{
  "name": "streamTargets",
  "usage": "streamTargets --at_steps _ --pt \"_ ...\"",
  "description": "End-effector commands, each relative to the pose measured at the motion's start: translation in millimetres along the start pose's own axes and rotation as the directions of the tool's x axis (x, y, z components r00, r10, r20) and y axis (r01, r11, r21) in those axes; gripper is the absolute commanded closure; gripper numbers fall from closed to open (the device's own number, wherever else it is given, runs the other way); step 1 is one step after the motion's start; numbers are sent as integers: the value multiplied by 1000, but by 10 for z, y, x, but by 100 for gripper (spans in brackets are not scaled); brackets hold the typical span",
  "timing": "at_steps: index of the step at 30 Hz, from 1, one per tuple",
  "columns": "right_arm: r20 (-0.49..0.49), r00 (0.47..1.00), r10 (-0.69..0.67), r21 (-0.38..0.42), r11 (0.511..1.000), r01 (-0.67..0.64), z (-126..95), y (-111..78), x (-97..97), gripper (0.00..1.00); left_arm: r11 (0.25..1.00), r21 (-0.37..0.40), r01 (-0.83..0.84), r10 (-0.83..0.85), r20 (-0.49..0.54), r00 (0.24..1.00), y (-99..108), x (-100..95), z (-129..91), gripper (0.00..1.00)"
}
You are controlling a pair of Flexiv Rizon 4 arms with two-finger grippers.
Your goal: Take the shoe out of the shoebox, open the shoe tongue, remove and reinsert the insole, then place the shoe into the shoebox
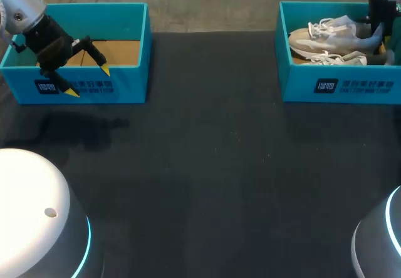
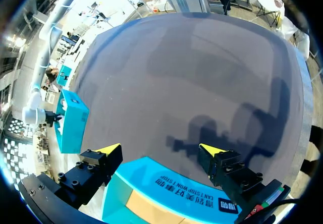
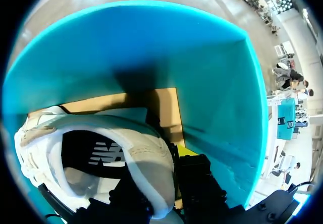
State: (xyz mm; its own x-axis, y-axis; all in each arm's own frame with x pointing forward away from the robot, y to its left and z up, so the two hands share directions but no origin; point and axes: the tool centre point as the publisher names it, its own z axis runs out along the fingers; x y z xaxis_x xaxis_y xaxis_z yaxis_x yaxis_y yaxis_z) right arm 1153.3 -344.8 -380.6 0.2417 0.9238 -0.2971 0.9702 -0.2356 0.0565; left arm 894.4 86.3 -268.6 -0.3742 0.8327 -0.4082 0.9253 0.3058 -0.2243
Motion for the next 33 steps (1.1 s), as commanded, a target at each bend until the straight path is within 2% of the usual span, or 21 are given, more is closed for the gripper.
streamTargets --at_steps 1,2,3,10,17,18,20,21,26,27,29,30,32,33 --pt "0 1000 5 16 1000 -5 14 78 16 54 1000 -2 0 0 -2 1000 -7 1 -6 0" --pt "-1 1000 8 15 1000 -8 6 77 11 31 1000 -2 0 0 -2 1000 -7 1 -6 0" --pt "-2 1000 9 15 1000 -9 1 77 9 0 1000 -2 0 0 -2 1000 -7 1 -6 0" --pt "-7 1000 19 14 1000 -19 -40 50 2 0 1000 -2 0 0 -2 1000 -7 1 -6 0" --pt "-12 1000 28 -14 1000 -28 -247 -15 -29 0 1000 -2 0 0 -2 1000 -7 1 -6 0" --pt "-18 999 30 -26 999 -30 -376 -43 -53 0 1000 -2 0 0 -2 1000 -7 1 -6 0" --pt "-17 999 31 -27 999 -31 -385 -44 -54 0 1000 -2 0 0 -2 1000 -7 1 -6 0" --pt "-32 999 36 -38 999 -37 -501 -67 -76 0 1000 -2 0 0 -2 1000 -7 1 -6 0" --pt "-43 998 40 -43 998 -42 -659 -101 -78 0 1000 -2 0 0 -2 1000 -7 1 -6 0" --pt "-55 997 46 -46 998 -48 -768 -131 -88 0 1000 -2 0 0 -2 1000 -7 1 -6 0" --pt "-57 997 46 -47 998 -49 -805 -142 -92 0 1000 -2 0 0 -2 1000 -7 1 -6 0" --pt "-69 996 55 -51 997 -59 -927 -179 -108 0 1000 -2 0 0 -2 1000 -7 1 -6 0" --pt "-74 996 55 -53 997 -59 -956 -180 -111 0 1000 -2 0 0 -2 1000 -7 1 -6 0" --pt "-83 995 60 -53 996 -65 -1069 -207 -120 0 1000 -2 0 0 -2 1000 -7 1 -6 0"
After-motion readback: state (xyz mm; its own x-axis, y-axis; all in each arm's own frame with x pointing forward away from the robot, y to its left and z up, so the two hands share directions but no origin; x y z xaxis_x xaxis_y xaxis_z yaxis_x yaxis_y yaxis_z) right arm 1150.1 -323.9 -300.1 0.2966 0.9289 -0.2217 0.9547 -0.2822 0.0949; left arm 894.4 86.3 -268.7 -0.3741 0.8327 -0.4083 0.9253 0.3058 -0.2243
